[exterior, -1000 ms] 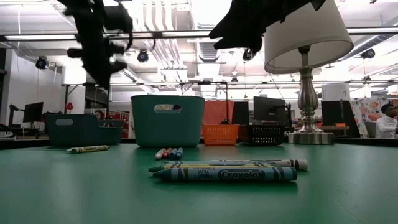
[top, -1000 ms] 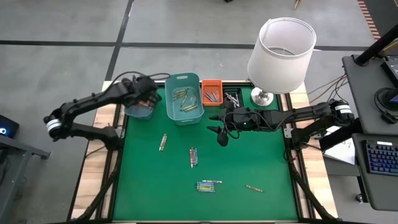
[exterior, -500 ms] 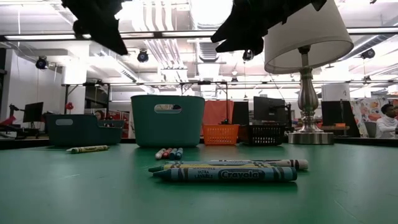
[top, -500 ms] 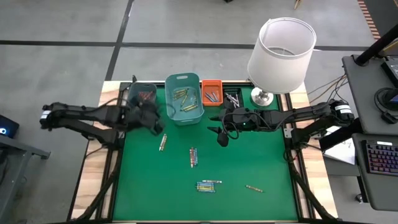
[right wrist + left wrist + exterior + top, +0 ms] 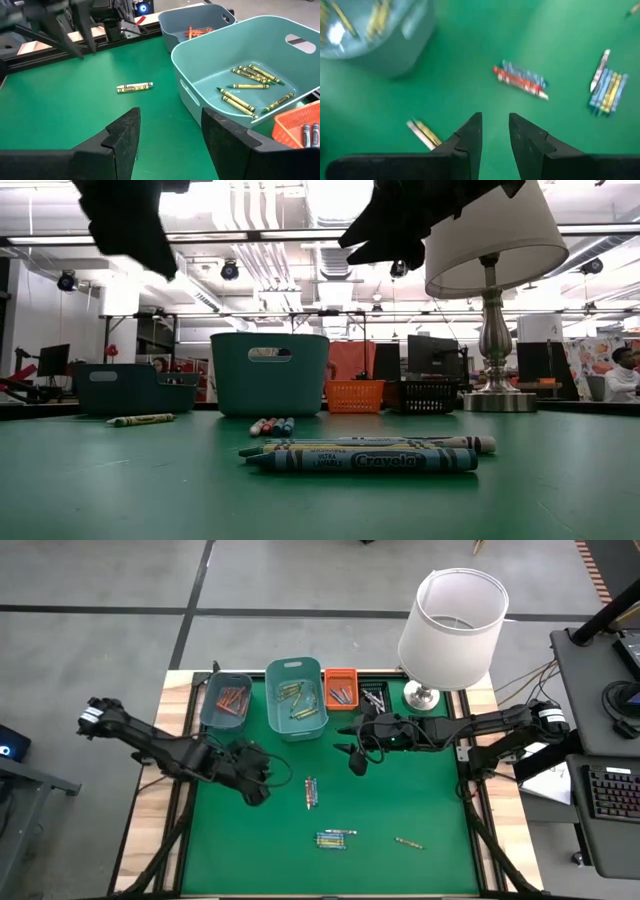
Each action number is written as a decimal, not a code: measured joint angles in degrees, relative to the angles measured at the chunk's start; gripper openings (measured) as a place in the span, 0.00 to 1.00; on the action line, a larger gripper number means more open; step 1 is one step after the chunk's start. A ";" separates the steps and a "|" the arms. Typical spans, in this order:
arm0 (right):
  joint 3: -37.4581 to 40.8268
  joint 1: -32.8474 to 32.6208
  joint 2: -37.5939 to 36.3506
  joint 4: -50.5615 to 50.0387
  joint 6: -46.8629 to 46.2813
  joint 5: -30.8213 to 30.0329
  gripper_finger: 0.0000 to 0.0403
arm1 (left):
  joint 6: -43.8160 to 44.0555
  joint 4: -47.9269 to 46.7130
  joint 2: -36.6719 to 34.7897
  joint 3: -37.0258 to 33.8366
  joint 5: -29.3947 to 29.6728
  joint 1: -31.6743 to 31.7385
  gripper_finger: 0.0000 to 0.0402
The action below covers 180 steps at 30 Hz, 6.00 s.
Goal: Sort crayons
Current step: Put the white crayon into the black bin
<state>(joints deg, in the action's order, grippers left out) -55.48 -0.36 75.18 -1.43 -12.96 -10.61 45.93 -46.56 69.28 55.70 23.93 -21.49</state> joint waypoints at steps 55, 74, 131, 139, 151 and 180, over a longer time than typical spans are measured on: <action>0.52 -0.90 -0.01 1.69 -0.36 0.02 0.50 | 20.81 16.10 9.13 -23.67 5.51 5.55 0.35; 0.52 -0.90 -0.02 1.66 -0.20 0.02 0.50 | 22.29 16.73 15.78 -23.47 6.13 5.46 0.24; 2.21 -6.67 7.45 38.27 20.49 9.62 0.50 | -58.59 109.37 10.57 -27.92 -8.02 5.88 0.00; 2.21 -6.67 7.45 38.26 20.49 9.75 0.50 | -59.28 111.02 16.87 -22.43 -7.91 6.45 0.00; 2.21 -7.15 7.45 38.18 20.69 9.64 0.33 | -58.95 111.15 17.13 -21.66 -7.77 6.62 0.00; 2.24 -6.81 5.75 30.94 20.30 -4.86 0.05 | -58.73 94.15 9.97 -21.75 2.54 6.52 0.36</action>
<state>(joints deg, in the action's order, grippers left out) -53.24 -7.17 80.93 29.51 7.34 -15.48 -12.80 47.59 79.24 33.95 26.46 -14.97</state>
